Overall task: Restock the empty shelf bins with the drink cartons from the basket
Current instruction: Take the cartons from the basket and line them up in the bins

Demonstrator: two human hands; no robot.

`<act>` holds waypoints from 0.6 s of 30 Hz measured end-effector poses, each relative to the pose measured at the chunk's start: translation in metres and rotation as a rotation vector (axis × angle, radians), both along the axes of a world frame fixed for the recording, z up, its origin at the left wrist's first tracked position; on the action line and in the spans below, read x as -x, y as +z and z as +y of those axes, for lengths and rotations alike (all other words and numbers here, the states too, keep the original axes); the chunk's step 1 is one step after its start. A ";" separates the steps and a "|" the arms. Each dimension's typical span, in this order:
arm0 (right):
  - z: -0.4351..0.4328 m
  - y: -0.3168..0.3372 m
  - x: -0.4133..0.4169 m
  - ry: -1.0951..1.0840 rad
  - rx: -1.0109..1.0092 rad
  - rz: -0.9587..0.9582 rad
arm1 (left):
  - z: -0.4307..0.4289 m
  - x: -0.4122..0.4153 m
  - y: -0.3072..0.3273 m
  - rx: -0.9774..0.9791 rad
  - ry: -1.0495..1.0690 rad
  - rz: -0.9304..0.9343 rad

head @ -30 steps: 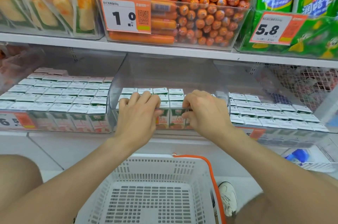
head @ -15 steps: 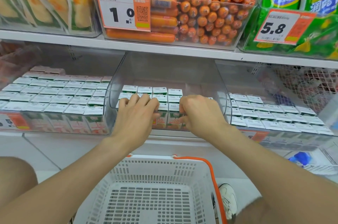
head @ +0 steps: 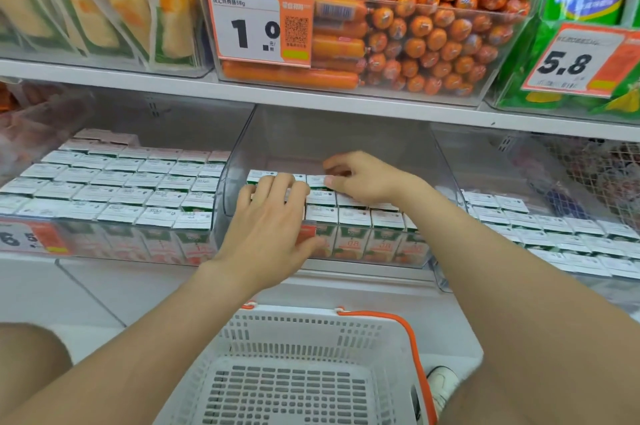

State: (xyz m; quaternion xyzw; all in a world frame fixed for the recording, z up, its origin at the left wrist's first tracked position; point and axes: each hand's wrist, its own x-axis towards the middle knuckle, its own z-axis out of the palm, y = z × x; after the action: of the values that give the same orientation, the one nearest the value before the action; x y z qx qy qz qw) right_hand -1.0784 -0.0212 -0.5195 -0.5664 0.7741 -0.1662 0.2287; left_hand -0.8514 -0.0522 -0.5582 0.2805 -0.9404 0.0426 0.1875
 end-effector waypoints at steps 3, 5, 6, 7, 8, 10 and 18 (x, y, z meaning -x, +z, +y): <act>-0.010 -0.006 0.006 0.021 -0.046 0.002 | -0.001 0.000 -0.003 -0.017 0.034 -0.006; -0.012 -0.008 0.007 0.024 -0.007 -0.011 | -0.001 0.000 -0.006 -0.012 0.049 -0.013; -0.012 -0.007 0.007 0.021 0.021 -0.032 | -0.001 0.001 -0.007 -0.007 0.055 -0.016; -0.011 -0.006 0.005 0.019 0.041 -0.059 | -0.001 0.001 -0.007 -0.005 0.058 -0.016; -0.009 -0.004 0.003 0.018 0.044 -0.079 | -0.002 0.002 -0.007 -0.007 0.060 -0.020; -0.008 -0.003 -0.004 0.033 0.016 -0.054 | -0.002 0.003 -0.007 -0.022 0.060 -0.045; 0.009 -0.001 0.005 -0.036 0.035 -0.041 | -0.007 0.012 0.006 -0.143 -0.007 -0.172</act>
State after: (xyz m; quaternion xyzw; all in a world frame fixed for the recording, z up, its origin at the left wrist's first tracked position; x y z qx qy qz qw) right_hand -1.0832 -0.0127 -0.5202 -0.5528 0.7763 -0.1955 0.2315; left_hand -0.8636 -0.0597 -0.5517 0.2851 -0.9547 -0.0016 0.0855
